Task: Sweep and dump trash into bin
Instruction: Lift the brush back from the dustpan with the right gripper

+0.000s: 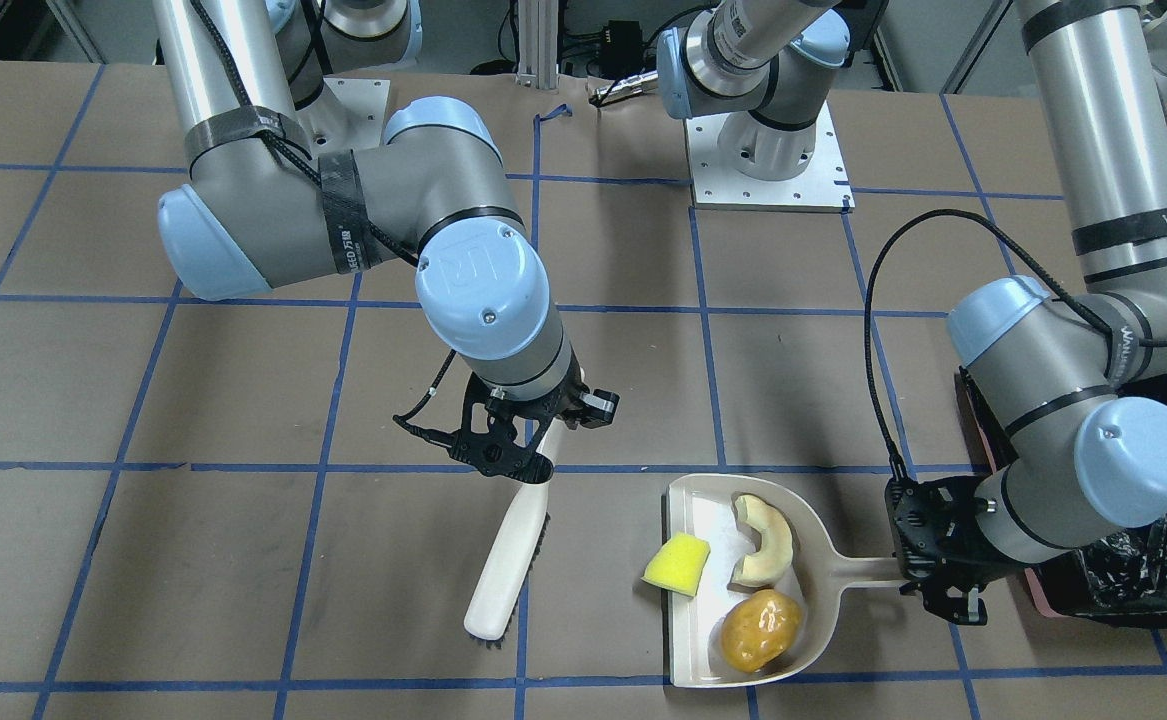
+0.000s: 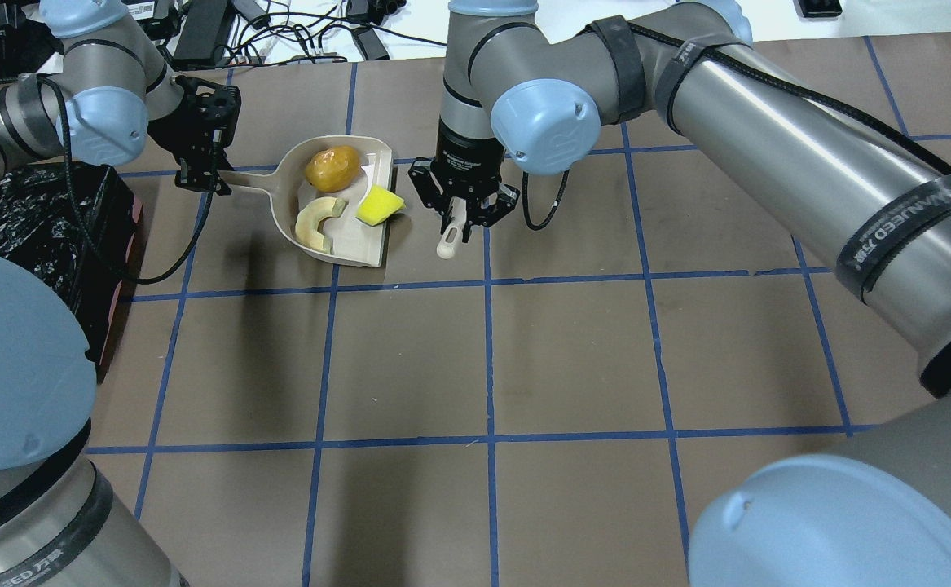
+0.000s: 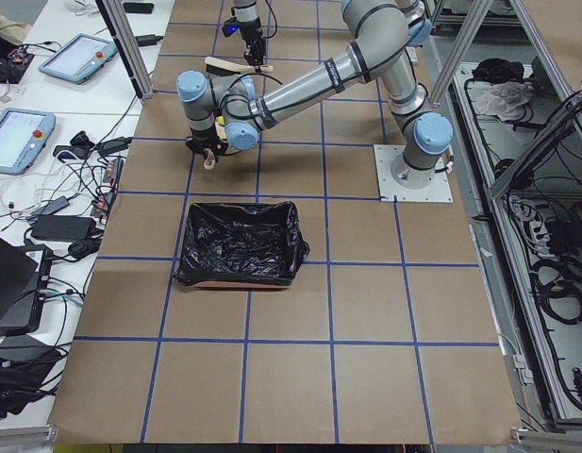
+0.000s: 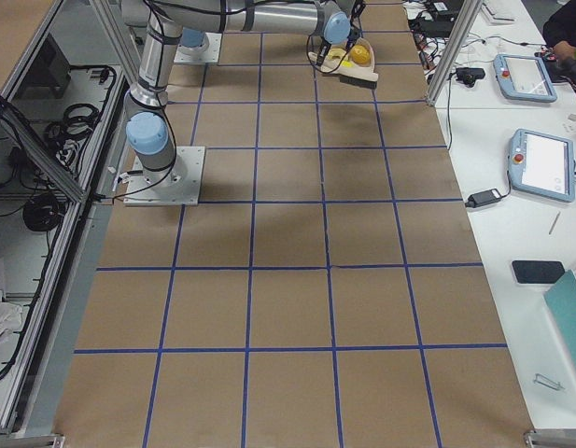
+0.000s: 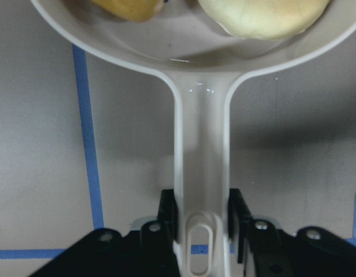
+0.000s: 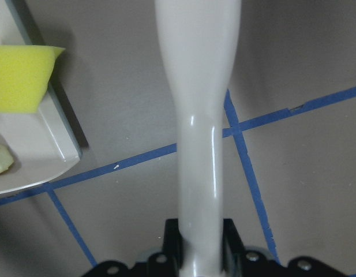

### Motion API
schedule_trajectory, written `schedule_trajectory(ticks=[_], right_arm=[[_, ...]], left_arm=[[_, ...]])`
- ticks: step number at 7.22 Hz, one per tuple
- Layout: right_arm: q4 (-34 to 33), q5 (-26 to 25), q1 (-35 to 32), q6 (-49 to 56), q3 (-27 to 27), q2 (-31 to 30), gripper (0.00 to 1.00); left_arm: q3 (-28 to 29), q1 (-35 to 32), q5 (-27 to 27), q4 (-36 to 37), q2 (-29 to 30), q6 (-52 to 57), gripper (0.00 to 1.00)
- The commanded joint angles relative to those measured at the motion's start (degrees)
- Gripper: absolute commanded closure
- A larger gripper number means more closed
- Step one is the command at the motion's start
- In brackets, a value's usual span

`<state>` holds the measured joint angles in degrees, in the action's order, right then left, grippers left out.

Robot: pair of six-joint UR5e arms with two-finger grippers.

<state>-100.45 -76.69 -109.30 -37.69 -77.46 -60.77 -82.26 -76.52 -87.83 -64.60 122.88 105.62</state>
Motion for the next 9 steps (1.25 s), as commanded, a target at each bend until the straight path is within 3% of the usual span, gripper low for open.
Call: schedule_trajectory(ticks=[1, 3, 9], right_arm=[[-0.4, -1.3, 0.7, 2.7, -1.6, 0.0, 1.00], [1.0, -6.7, 3.2, 5.6, -1.7, -0.1, 1.00], [1.5, -5.9, 3.3, 6.2, -2.9, -0.1, 1.00]], left_arm=[[0.0, 0.0, -0.1, 0.0, 0.3, 0.0, 0.90], [0.1, -0.1, -0.8, 0.0, 0.3, -0.1, 0.90], [0.1, -0.1, -0.9, 0.0, 0.4, -0.2, 0.91]])
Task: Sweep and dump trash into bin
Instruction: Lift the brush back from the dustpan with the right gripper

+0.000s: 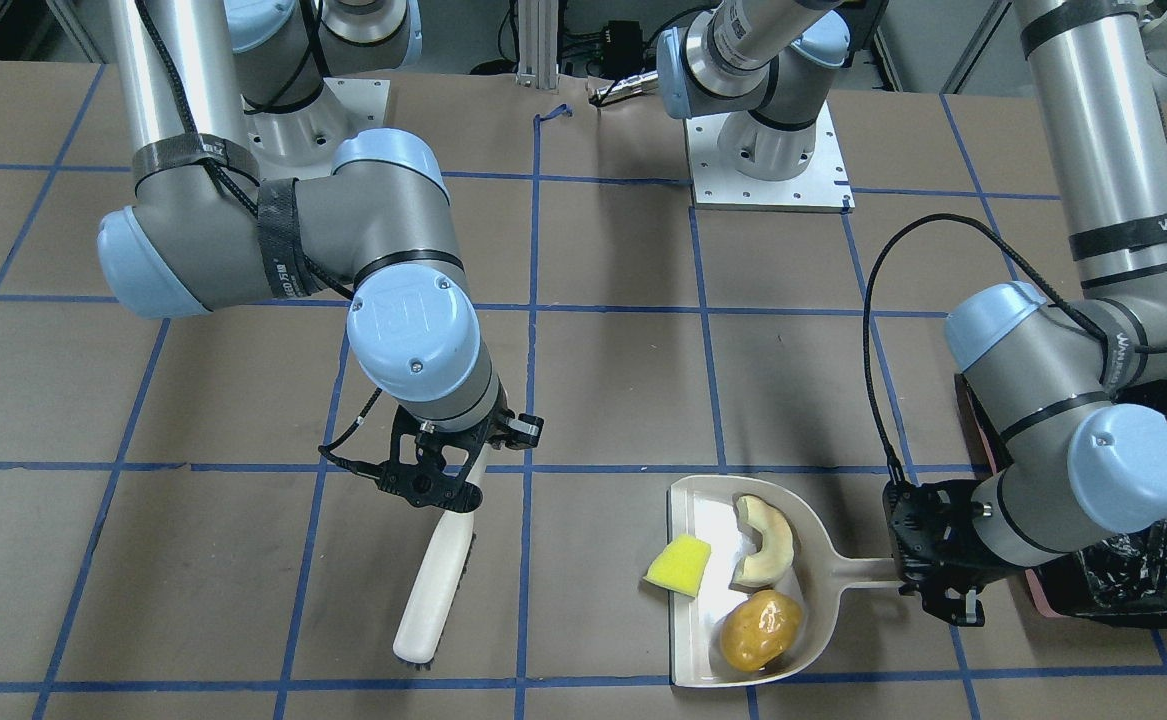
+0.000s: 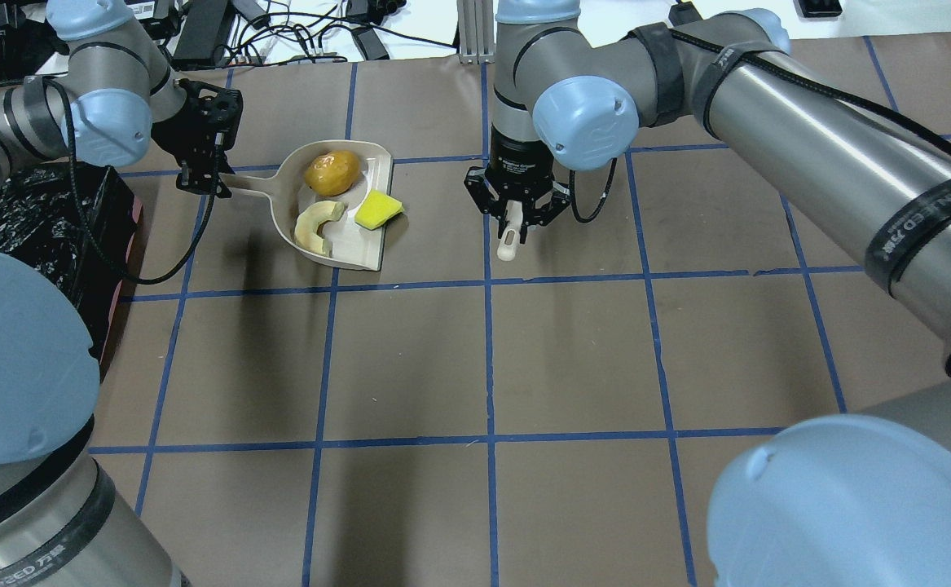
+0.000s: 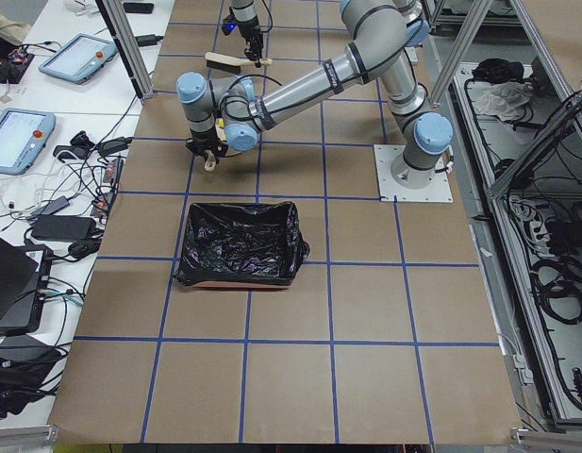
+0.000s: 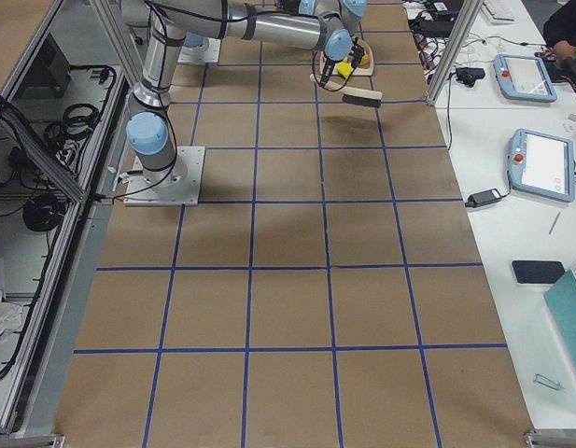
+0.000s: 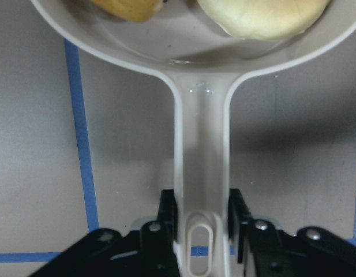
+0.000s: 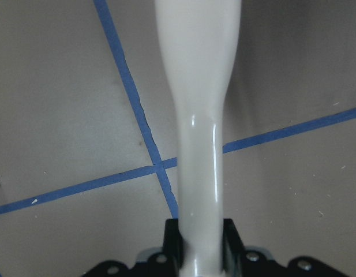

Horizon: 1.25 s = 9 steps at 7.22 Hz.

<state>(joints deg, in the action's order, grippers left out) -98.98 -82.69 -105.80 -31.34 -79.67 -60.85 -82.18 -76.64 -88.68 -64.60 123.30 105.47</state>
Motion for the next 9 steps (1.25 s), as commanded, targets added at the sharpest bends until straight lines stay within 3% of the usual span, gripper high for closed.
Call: schedule_trajectory(ticks=[1, 3, 9], right_arm=[[-0.7, 0.4, -1.2, -0.7, -0.7, 0.3, 1.00], [-6.3, 5.4, -6.0, -7.8, -0.6, 2.2, 1.00], [-18.9, 12.0, -12.1, -18.6, 0.1, 7.6, 1.00]], left_arm=[[0.0, 0.0, 0.0, 0.0, 0.0, 0.0, 0.91], [0.0, -0.1, 0.0, 0.0, 0.0, 0.0, 0.91], [0.0, -0.3, 0.1, 0.0, -0.1, 0.0, 0.91]])
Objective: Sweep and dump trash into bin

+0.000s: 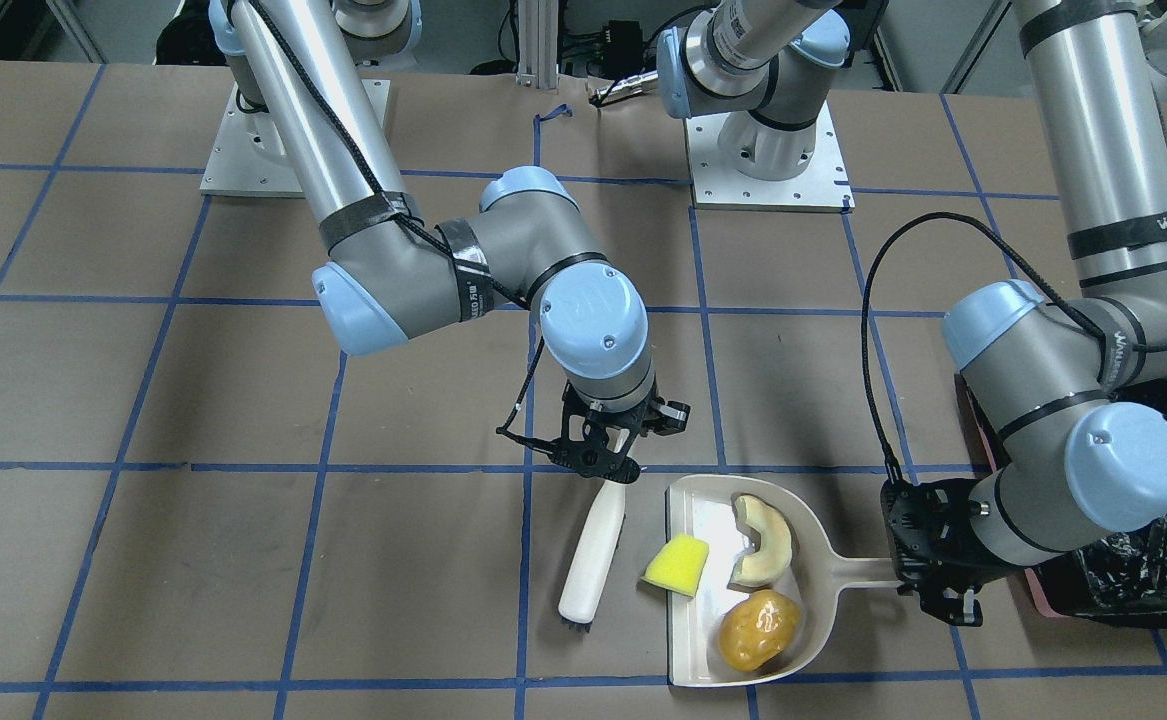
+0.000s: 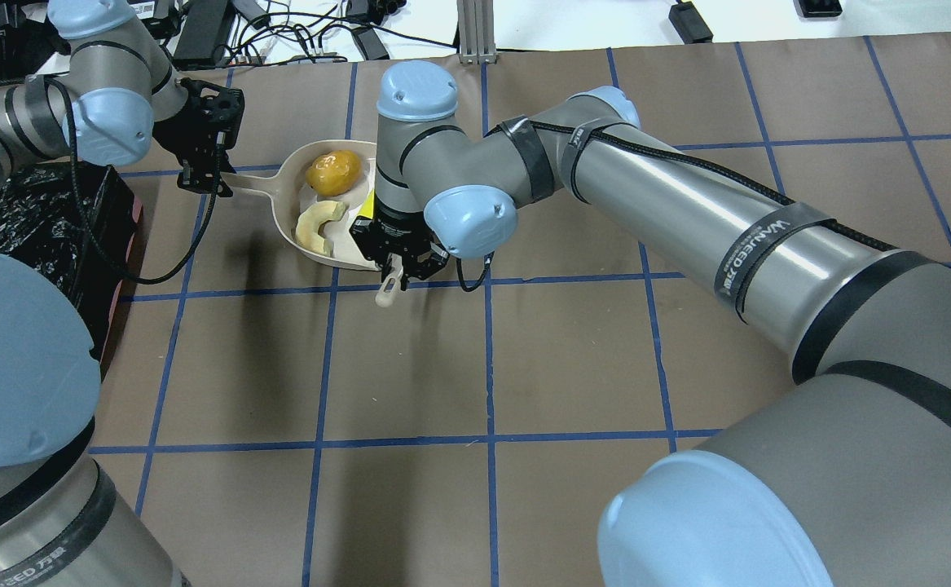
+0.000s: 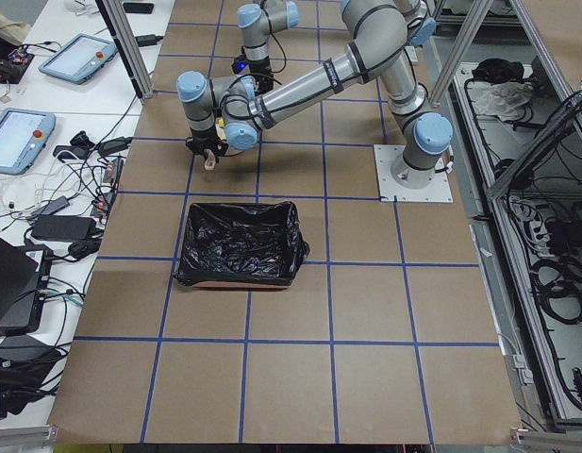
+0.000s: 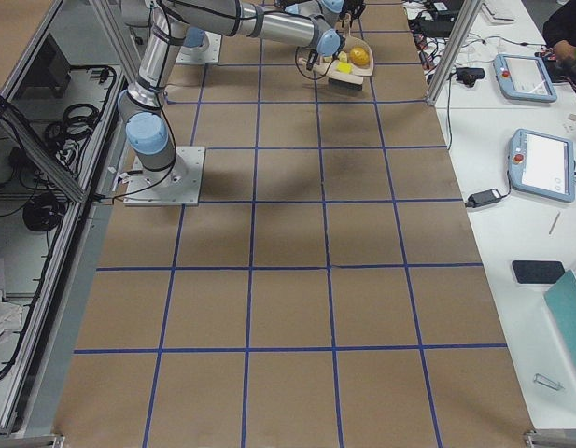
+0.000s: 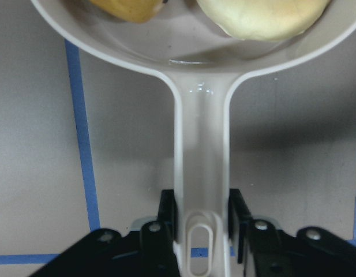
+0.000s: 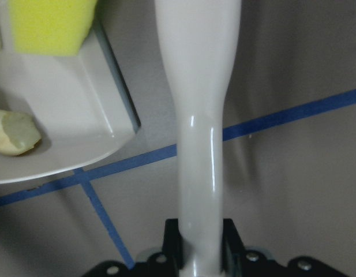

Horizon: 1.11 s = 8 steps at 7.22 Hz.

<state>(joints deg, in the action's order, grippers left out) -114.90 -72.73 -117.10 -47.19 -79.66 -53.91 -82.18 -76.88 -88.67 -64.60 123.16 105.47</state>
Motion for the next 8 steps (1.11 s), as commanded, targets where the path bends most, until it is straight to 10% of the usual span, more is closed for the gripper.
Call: schedule_trajectory(ticks=[1, 8], right_arm=[[-4.9, 2.2, -1.8, -4.3, 0.3, 1.7, 1.00], [-6.9, 11.7, -3.5, -14.6, 6.4, 1.9, 1.00]], left_arm=[[0.0, 0.0, 0.0, 0.0, 0.0, 0.0, 0.91], [-0.1, 0.2, 0.1, 0.0, 0.2, 0.1, 0.91]])
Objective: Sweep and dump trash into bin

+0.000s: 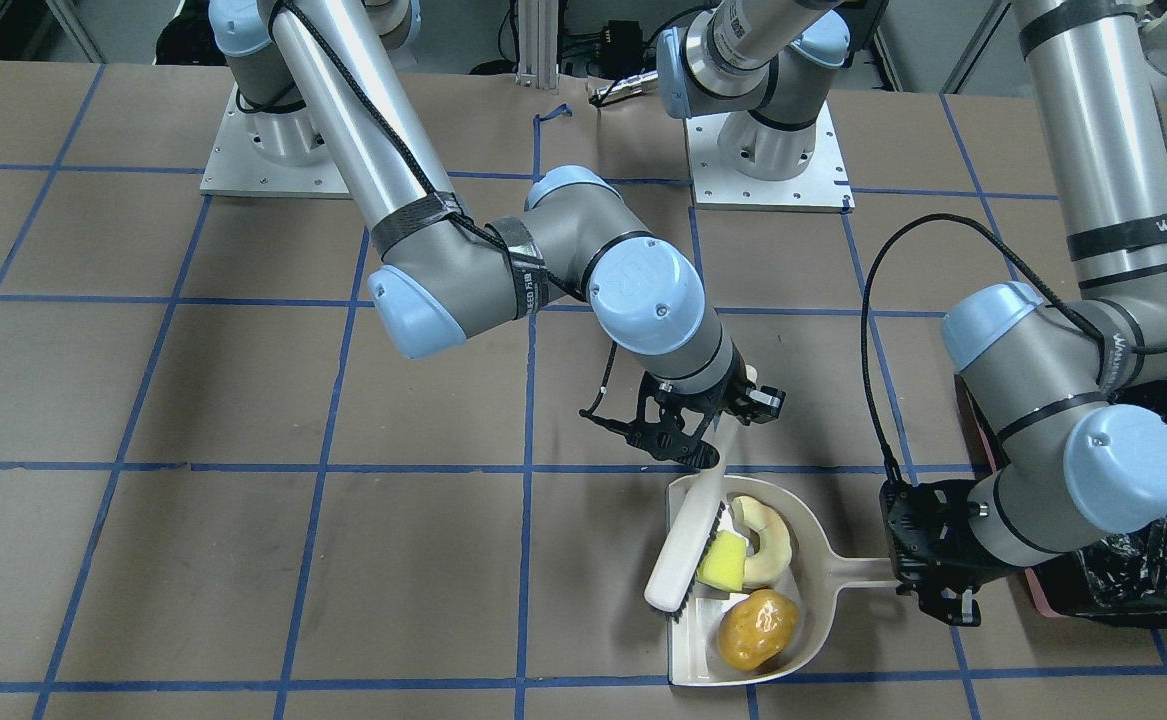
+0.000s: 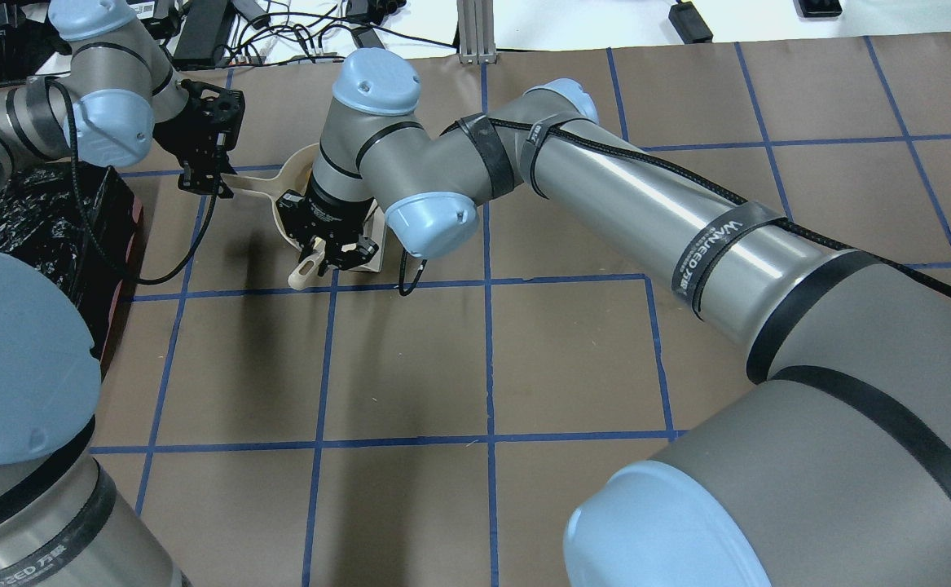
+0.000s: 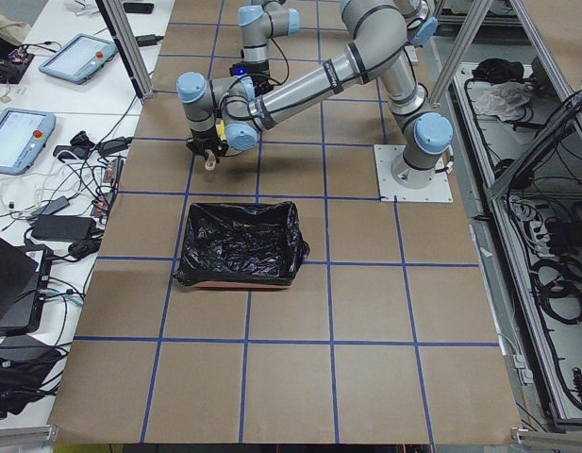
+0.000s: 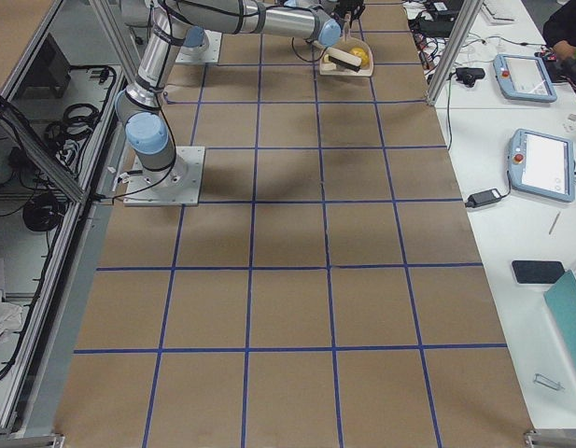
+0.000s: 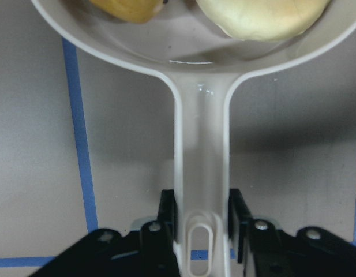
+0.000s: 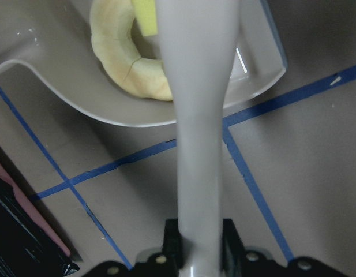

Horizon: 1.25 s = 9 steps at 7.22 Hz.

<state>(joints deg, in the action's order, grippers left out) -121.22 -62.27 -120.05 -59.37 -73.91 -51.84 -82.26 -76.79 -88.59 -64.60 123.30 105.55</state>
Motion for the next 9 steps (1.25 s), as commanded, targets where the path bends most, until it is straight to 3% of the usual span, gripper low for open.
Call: schedule_trajectory(ticks=[1, 6, 9], right_arm=[[-1.5, 1.7, -0.7, -3.9, 0.7, -0.7, 1.00], [-1.6, 5.6, -3.4, -11.4, 5.1, -1.1, 1.00], [-2.7, 5.1, -2.7, -11.5, 5.3, -1.2, 1.00]], left_arm=[[0.0, 0.1, 0.1, 0.0, 0.0, 0.0, 0.91], [0.0, 0.1, 0.1, 0.0, 0.0, 0.0, 0.91], [0.0, 0.1, 0.2, 0.1, 0.0, 0.1, 0.91]])
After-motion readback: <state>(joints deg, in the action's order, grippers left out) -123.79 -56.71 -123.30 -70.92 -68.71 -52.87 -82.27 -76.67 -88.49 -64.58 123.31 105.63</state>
